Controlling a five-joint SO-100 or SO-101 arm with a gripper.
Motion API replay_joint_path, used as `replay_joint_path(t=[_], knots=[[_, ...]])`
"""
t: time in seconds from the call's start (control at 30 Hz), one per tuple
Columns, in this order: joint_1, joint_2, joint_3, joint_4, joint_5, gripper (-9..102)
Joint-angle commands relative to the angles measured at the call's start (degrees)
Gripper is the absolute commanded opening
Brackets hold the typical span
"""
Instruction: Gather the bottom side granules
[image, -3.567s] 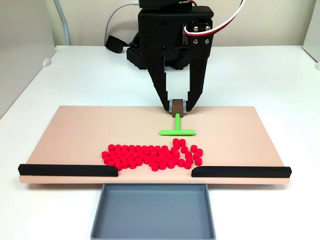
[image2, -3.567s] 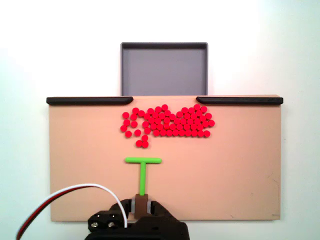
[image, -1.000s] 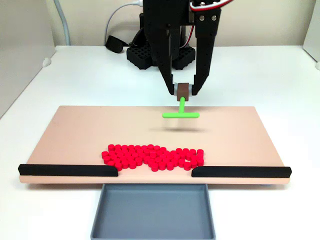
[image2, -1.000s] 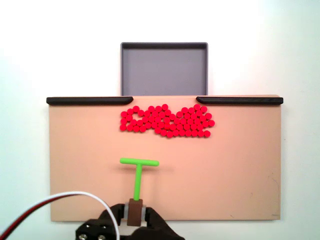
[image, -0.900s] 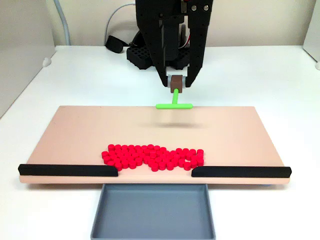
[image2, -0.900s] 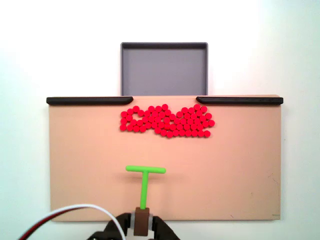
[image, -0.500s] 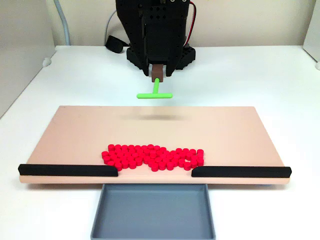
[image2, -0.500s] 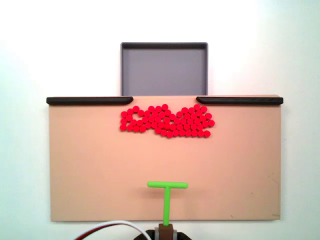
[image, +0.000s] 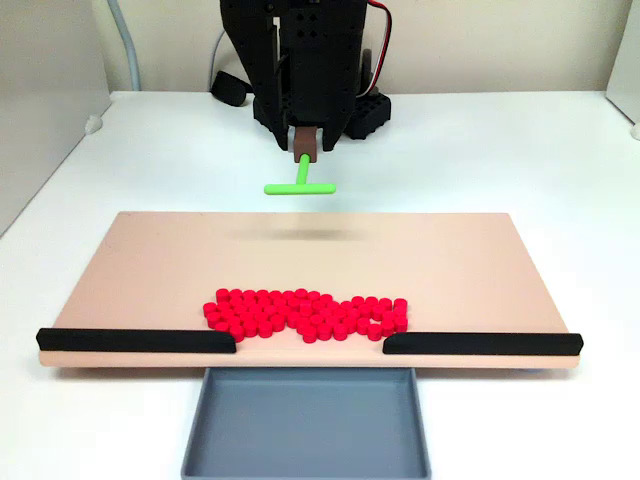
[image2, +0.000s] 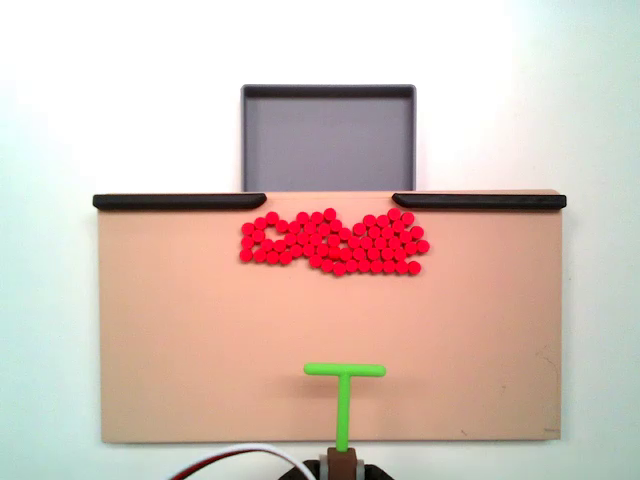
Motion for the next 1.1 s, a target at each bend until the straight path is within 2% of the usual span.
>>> replay_joint_path(t=[0.0,1.07], knots=[[-0.8,2.2,-0.9,0.1,-0.2,0],[-0.8,1.7,-1.0,0.1,-1.9,0]])
